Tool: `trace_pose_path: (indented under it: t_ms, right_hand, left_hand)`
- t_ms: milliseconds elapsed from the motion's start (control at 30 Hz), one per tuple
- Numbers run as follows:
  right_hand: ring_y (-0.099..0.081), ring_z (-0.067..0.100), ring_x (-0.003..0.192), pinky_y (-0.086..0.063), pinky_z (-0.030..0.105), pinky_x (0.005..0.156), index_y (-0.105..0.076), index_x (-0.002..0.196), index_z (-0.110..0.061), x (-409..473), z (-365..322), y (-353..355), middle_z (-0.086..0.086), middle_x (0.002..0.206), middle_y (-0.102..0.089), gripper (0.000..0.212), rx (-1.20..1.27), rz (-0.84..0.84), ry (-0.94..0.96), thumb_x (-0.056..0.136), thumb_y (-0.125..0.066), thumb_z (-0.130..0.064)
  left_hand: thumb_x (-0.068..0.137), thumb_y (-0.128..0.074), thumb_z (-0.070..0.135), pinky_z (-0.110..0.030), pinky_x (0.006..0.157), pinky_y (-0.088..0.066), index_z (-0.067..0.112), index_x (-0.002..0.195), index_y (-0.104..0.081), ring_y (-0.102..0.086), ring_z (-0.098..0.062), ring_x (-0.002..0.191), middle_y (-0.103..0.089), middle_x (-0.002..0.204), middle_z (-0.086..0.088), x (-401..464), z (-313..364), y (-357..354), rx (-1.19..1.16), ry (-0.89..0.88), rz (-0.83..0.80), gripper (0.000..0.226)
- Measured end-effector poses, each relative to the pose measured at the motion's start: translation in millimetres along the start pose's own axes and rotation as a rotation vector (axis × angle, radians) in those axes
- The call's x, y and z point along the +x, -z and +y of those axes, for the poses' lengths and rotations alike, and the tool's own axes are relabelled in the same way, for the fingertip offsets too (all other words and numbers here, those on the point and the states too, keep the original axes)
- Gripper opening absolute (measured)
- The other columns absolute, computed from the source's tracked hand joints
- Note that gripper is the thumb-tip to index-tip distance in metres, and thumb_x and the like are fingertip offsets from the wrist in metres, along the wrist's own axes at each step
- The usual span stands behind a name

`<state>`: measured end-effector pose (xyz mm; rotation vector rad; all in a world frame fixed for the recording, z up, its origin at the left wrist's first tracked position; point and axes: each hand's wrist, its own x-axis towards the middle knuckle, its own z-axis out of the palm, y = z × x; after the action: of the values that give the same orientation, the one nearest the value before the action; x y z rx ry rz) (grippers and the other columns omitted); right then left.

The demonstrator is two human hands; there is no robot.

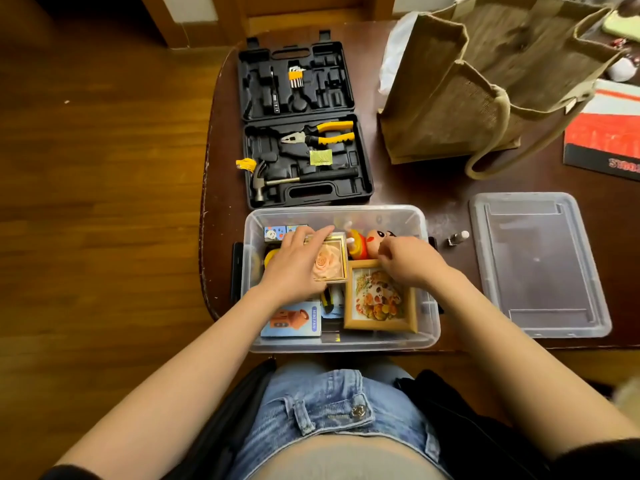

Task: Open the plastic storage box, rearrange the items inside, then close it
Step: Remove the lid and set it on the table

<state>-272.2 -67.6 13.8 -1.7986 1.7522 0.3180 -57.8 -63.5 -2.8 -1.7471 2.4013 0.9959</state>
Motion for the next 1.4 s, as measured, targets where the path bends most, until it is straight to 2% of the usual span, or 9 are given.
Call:
trace_pose_path:
  t_ms: [267, 400, 600, 733, 867, 1000, 1100, 1233, 1400]
  right_hand:
    - [-0.058, 0.027, 0.097, -0.043, 0.032, 0.073, -0.05, 0.11, -0.016, 11.3, -0.6, -9.2, 0.008, 0.112, -0.059, 0.029, -0.143, -0.135, 0.087, 0.088, -0.056, -0.034]
    - [-0.054, 0.014, 0.076, -0.039, 0.023, 0.056, -0.05, 0.09, -0.023, 13.2, 6.1, -4.8, -0.005, 0.082, -0.055, 0.024, 0.084, -0.177, 0.102, 0.081, -0.067, -0.039]
    - [-0.061, 0.017, 0.079, -0.052, 0.025, 0.062, -0.069, 0.096, -0.01, 2.2, 4.2, 5.9, 0.005, 0.088, -0.063, 0.034, 0.537, -0.268, 0.188, 0.084, -0.064, -0.042]
    - [-0.063, 0.014, 0.072, -0.048, 0.028, 0.063, -0.071, 0.089, -0.018, 6.2, 22.5, 16.1, -0.002, 0.082, -0.07, 0.017, 0.428, 0.101, 0.094, 0.087, -0.058, -0.03]
    - [-0.059, 0.021, 0.083, -0.04, 0.027, 0.07, -0.064, 0.095, -0.017, 16.3, 77.5, 15.0, 0.002, 0.089, -0.067, 0.017, 0.527, 0.522, -0.226, 0.086, -0.052, -0.024]
    - [-0.057, 0.037, 0.1, -0.045, 0.039, 0.08, -0.051, 0.112, -0.011, 27.5, 130.0, -5.2, 0.016, 0.109, -0.063, 0.03, 0.482, 0.467, -0.476, 0.085, -0.055, -0.025]
    - [-0.056, 0.039, 0.105, -0.046, 0.041, 0.083, -0.051, 0.118, -0.013, 34.3, 145.8, -17.5, 0.017, 0.117, -0.062, 0.036, 0.453, 0.4, -0.519, 0.086, -0.057, -0.028]
    - [-0.06, 0.038, 0.101, -0.048, 0.039, 0.081, -0.064, 0.107, -0.016, 41.2, 152.1, -26.4, 0.015, 0.108, -0.067, 0.023, 0.435, 0.394, -0.498, 0.087, -0.06, -0.026]
    - [-0.063, 0.03, 0.086, -0.046, 0.032, 0.07, -0.069, 0.101, -0.014, 37.9, 148.6, -21.6, 0.01, 0.094, -0.071, 0.021, 0.496, 0.521, -0.414, 0.089, -0.058, -0.027]
  left_hand:
    - [0.065, -0.076, 0.033, -0.039, 0.096, -0.043, 0.037, 0.144, -0.024, -0.032, -0.02, 0.128, -0.034, 0.135, 0.003, -16.9, -2.6, 7.0, -0.088, 0.05, 0.004, 0.094]
    - [0.066, -0.077, 0.035, -0.04, 0.098, -0.042, 0.04, 0.143, -0.023, -0.031, -0.018, 0.129, -0.034, 0.134, 0.006, -26.4, -2.1, 21.4, -0.069, 0.042, 0.02, 0.094]
    - [0.068, -0.079, 0.038, -0.044, 0.104, -0.037, 0.038, 0.145, -0.019, -0.027, -0.02, 0.133, -0.031, 0.14, 0.001, -23.9, 2.0, 32.9, 0.039, 0.075, -0.153, 0.097]
    - [0.069, -0.079, 0.037, -0.042, 0.108, -0.03, 0.033, 0.148, -0.019, -0.025, -0.023, 0.135, -0.03, 0.143, -0.001, -13.6, 10.4, 26.9, 0.096, 0.089, -0.187, 0.099]
    - [0.068, -0.08, 0.034, -0.045, 0.107, -0.026, 0.033, 0.147, -0.019, -0.025, -0.026, 0.134, -0.03, 0.144, -0.004, -2.9, 16.1, 25.1, 0.152, 0.124, -0.231, 0.1]
    - [0.066, -0.078, 0.052, -0.049, 0.11, -0.023, 0.033, 0.149, -0.012, -0.021, -0.029, 0.138, -0.024, 0.151, -0.006, 5.4, 19.2, 31.9, 0.211, 0.179, -0.333, 0.108]
    - [0.071, -0.059, 0.074, -0.049, 0.113, -0.02, 0.029, 0.15, -0.016, -0.019, -0.028, 0.141, -0.021, 0.155, -0.005, 11.9, 30.0, 36.8, 0.233, 0.199, -0.325, 0.101]
    - [0.091, -0.049, 0.054, -0.039, 0.105, -0.032, 0.022, 0.142, -0.039, -0.037, -0.022, 0.132, -0.04, 0.143, -0.004, 30.5, 57.9, 31.5, 0.147, 0.089, -0.066, 0.061]
    - [0.097, -0.045, 0.036, -0.04, 0.097, -0.044, 0.017, 0.134, -0.05, -0.048, -0.024, 0.122, -0.049, 0.136, -0.005, 65.5, 89.8, 17.2, 0.207, -0.037, -0.195, 0.042]
